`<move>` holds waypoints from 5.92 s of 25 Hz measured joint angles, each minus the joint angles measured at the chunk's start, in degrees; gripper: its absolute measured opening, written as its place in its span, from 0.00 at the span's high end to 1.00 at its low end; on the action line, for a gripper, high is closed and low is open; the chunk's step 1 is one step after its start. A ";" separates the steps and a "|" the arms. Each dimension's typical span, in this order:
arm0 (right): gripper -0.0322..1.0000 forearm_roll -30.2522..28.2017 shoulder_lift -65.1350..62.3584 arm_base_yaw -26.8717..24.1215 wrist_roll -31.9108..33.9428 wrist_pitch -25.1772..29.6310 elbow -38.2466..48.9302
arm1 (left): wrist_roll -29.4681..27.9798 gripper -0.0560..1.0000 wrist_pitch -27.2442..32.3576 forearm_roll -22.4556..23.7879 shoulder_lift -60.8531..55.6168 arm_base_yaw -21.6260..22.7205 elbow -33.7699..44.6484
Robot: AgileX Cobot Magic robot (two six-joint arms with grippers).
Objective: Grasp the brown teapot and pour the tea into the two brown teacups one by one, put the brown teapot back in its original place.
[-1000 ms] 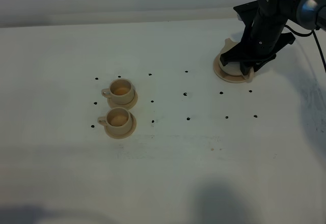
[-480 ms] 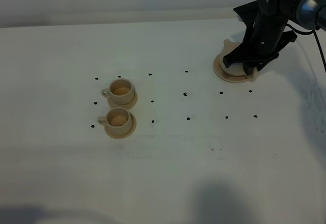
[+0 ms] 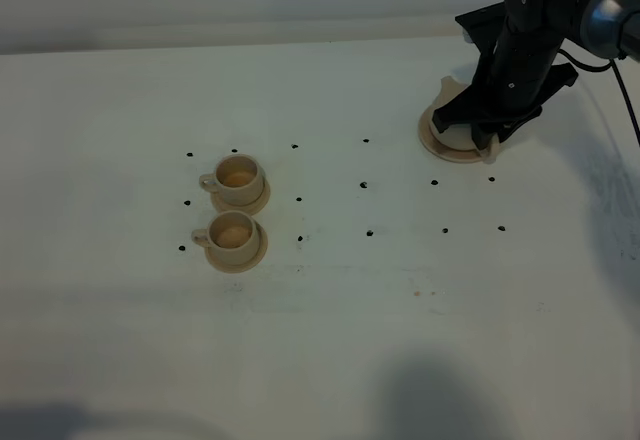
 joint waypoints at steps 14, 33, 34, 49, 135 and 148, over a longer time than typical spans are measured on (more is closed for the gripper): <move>0.67 -1.85 0.00 0.06 -0.58 1.08 0.00 | 0.00 0.41 0.00 0.00 0.00 0.00 0.00; 0.66 -2.93 0.00 0.06 -3.15 -0.17 0.00 | 0.00 0.41 -0.05 0.00 0.00 0.00 0.00; 0.66 -2.93 0.00 0.06 -3.30 -0.23 0.00 | 0.00 0.41 -0.05 0.00 0.00 0.00 0.00; 0.88 -2.97 -0.05 0.11 -3.54 -1.70 0.00 | 0.00 0.41 -0.05 0.00 0.00 0.00 0.00; 0.88 -5.73 -21.47 21.41 -2.46 -14.17 24.96 | 0.00 0.41 0.00 0.00 0.00 0.00 0.00; 0.88 -3.99 -16.38 23.47 -5.82 -10.78 16.95 | 0.00 0.41 0.00 0.00 0.00 0.00 0.00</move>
